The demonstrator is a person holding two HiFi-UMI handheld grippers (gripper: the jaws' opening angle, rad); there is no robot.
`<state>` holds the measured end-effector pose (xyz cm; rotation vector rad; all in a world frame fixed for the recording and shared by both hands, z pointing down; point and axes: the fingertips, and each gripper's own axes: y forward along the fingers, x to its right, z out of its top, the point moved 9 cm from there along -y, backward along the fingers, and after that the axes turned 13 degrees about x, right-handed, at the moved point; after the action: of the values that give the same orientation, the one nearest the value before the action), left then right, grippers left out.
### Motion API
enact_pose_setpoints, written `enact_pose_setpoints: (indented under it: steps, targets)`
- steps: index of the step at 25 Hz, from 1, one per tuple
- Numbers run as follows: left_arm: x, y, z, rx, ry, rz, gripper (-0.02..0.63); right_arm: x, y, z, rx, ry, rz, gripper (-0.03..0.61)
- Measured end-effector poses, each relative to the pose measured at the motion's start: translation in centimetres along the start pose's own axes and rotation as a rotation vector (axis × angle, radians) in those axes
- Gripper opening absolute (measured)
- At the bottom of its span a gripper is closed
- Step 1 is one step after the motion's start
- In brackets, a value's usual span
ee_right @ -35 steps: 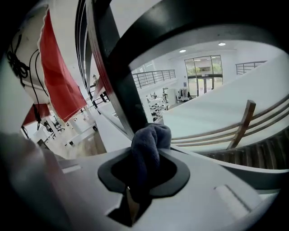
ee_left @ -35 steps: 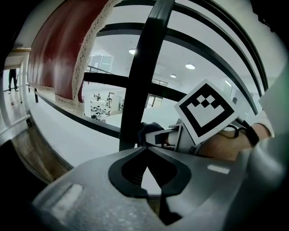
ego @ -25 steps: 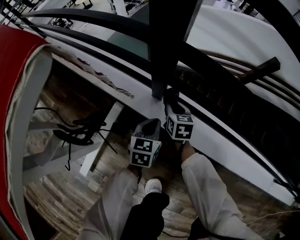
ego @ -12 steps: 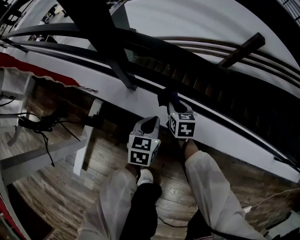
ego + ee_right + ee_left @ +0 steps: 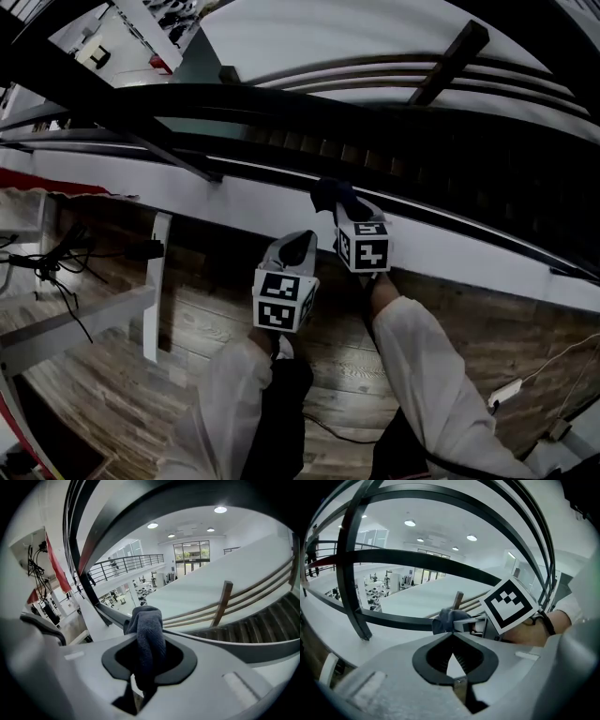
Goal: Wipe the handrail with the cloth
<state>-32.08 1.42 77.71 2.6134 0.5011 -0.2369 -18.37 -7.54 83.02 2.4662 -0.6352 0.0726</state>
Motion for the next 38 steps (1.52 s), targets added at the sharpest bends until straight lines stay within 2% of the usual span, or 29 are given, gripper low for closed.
enact_pose_setpoints:
  steps: [14, 18, 30, 38]
  targets:
    - [14.6, 5.4, -0.9, -0.068, 0.079, -0.167, 0.004, 14.1, -9.7, -2.7, 0.014, 0.043, -0.136, 0.074]
    - [18.7, 7.1, -0.7, -0.065, 0.091, -0.206, 0.003, 18.1, -12.4, -3.2, 0.031, 0.076, -0.185, 0.074]
    - [28.1, 11.3, -1.0, -0.112, 0.125, -0.308, 0.003, 27.2, -18.5, -5.0, 0.066, 0.115, -0.271, 0.074]
    - [35.3, 14.5, -1.8, -0.147, 0.176, -0.405, 0.003, 34.9, -23.9, -6.8, 0.1, 0.193, -0.393, 0.074]
